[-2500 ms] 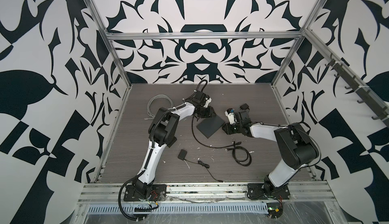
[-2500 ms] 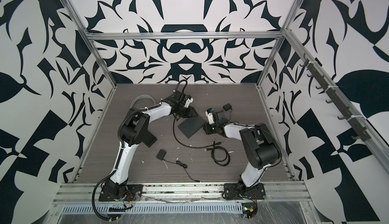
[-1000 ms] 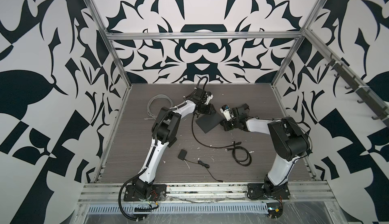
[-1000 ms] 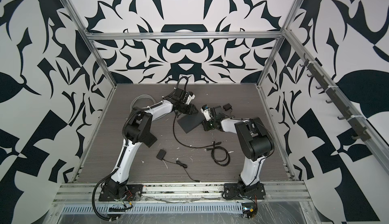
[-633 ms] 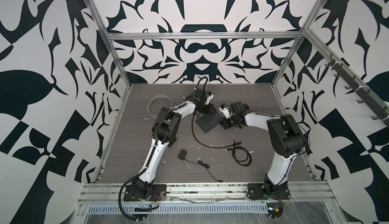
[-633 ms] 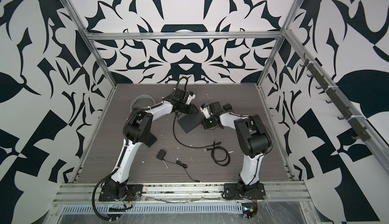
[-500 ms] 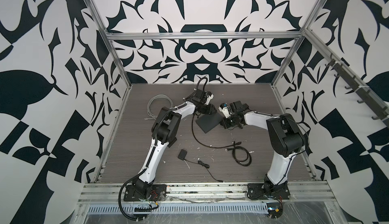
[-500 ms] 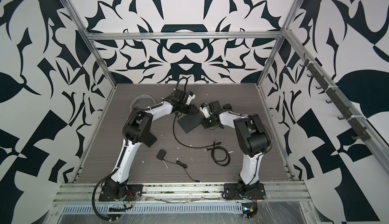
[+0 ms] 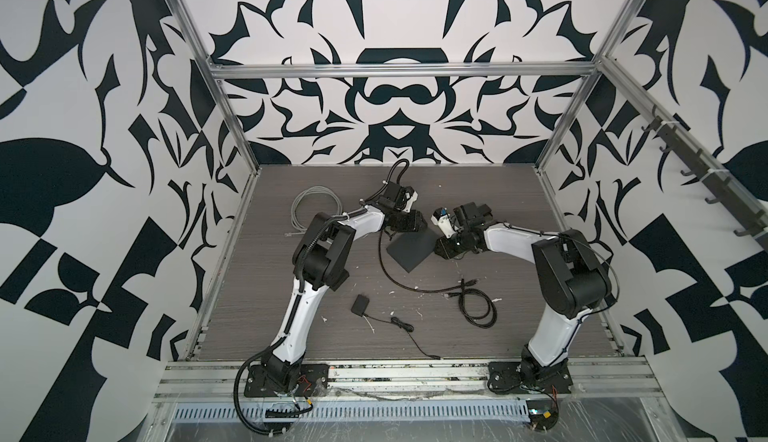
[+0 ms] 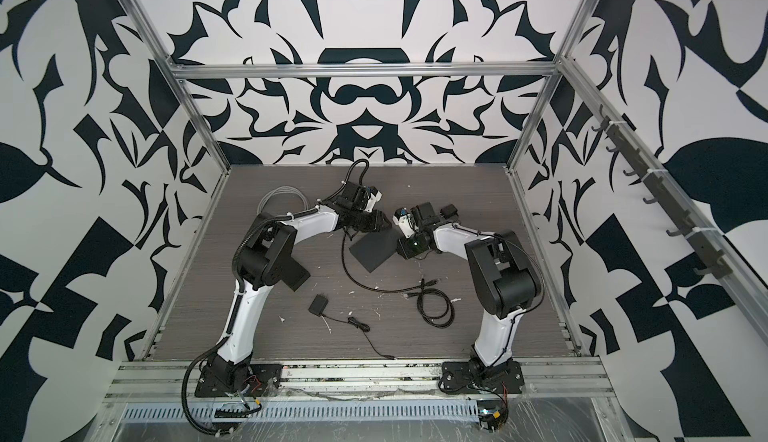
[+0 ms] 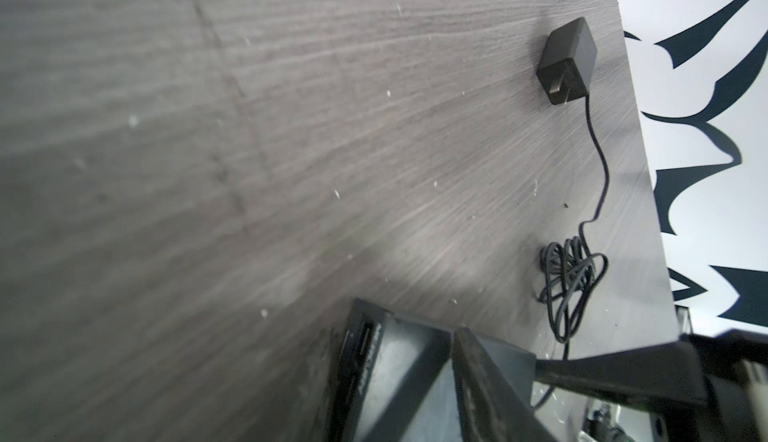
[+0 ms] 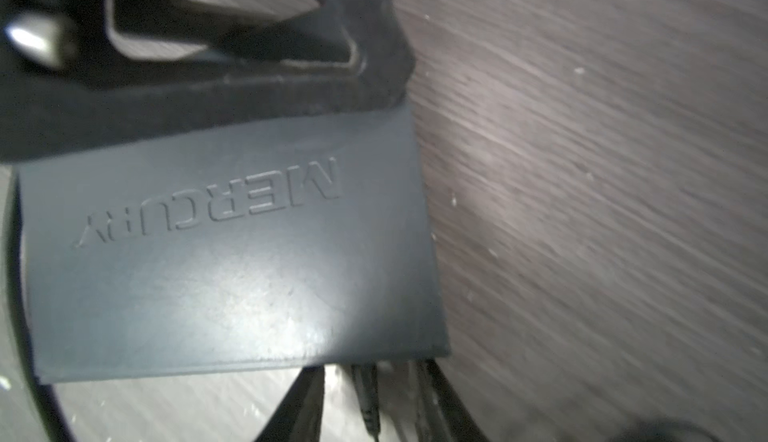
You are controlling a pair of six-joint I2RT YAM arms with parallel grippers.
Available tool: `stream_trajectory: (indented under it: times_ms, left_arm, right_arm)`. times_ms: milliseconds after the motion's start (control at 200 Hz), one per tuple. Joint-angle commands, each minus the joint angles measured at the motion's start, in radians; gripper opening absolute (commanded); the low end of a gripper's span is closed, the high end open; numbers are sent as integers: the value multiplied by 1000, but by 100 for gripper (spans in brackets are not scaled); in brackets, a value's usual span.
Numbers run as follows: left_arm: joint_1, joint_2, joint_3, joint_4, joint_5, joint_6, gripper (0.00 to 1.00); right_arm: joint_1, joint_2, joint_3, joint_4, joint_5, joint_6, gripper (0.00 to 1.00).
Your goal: Insert the plug into the switch port
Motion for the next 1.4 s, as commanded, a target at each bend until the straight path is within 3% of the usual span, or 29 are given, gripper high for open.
stream_trajectory:
  times_ms: [0,280,490,855,1085,1395]
  left_arm:
    - [-60,15,-66,-134,57,-87,49]
    - [-55,2,-60,-102,43,-109,52]
    - [-34,-24,-64,-90,14,-113,54]
    - [8,-45,-55,-90,-17,-113,55]
    - [8,-73,-82,-115,-19,-92,55]
    - [3,-98,-164,-111,20,-87,54]
  right_arm:
    - [-10,-88,18,186,1,56,48]
    - [-10,-217,-82,262,40,217,61]
    - [-3,-313,-221,365,-6,469,70]
    - [24,-366,-232,88,54,686,63]
    - [106,-286,-190,-16,83,799,62]
    - [167,-191,-159,54,139,849,63]
